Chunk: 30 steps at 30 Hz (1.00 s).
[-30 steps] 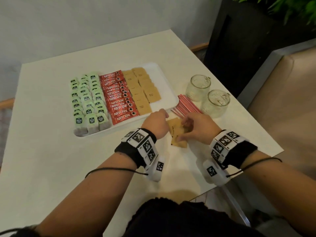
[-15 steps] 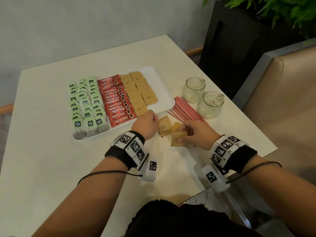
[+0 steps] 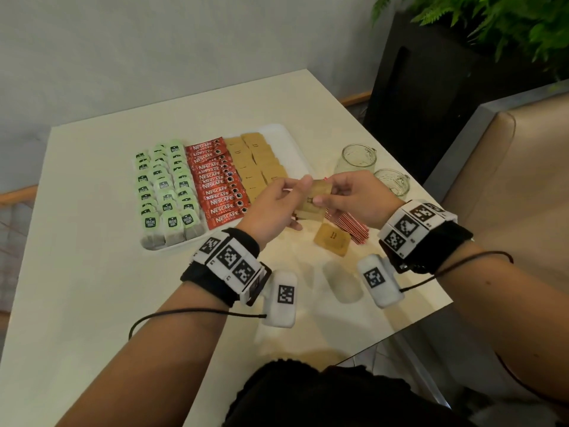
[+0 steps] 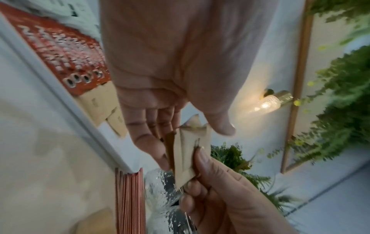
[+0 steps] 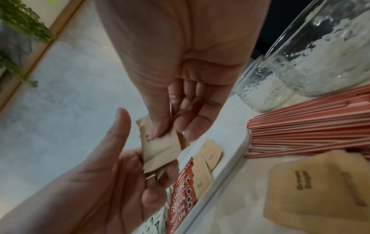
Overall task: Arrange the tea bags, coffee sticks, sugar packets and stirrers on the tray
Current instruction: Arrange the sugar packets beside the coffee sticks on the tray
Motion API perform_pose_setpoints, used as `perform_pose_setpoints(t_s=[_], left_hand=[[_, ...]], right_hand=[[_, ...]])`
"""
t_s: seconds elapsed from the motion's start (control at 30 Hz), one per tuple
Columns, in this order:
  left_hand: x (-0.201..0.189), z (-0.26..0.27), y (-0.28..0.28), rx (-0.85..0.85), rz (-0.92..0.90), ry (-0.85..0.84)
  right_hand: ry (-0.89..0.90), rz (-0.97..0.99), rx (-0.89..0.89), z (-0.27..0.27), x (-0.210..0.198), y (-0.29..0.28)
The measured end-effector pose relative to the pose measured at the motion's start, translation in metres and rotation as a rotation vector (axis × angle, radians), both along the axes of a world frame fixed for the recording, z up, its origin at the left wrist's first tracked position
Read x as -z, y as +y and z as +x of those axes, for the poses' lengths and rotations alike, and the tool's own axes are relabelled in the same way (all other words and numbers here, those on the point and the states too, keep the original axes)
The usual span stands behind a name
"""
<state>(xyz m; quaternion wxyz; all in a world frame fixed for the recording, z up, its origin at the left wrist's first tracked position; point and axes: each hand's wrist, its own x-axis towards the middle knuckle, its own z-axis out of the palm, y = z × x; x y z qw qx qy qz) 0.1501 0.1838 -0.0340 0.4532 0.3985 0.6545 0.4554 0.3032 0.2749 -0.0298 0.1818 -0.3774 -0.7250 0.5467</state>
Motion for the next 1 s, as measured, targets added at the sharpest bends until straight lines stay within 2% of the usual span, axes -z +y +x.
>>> perform_pose_setpoints(t_s=[0.1, 0.17, 0.37, 0.5, 0.73, 0.8, 1.0], left_hand=[[0.012, -0.005, -0.004, 0.123, -0.063, -0.024], [0.019, -0.007, -0.007, 0.132, -0.094, -0.051], [0.028, -0.015, -0.016, 0.007, -0.152, -0.01], [0.03, -0.026, -0.023, -0.078, -0.158, -0.024], [0.021, -0.062, -0.029, -0.352, -0.085, -0.069], [0.02, -0.072, -0.029, -0.384, -0.1, -0.095], [0.023, -0.077, -0.014, -0.365, -0.149, -0.166]], right_hand=[[-0.003, 0.011, -0.003, -0.001, 0.003, -0.004], [-0.036, 0.018, -0.005, 0.0, 0.01, -0.005], [-0.536, 0.262, -0.069, 0.012, 0.041, 0.001], [-0.664, 0.241, -0.076, 0.009, 0.054, 0.0], [-0.783, 0.309, -0.136, 0.0, 0.052, 0.004], [-0.788, 0.315, -0.161, -0.004, 0.051, 0.007], [-0.522, 0.202, -0.058, -0.032, 0.034, 0.02]])
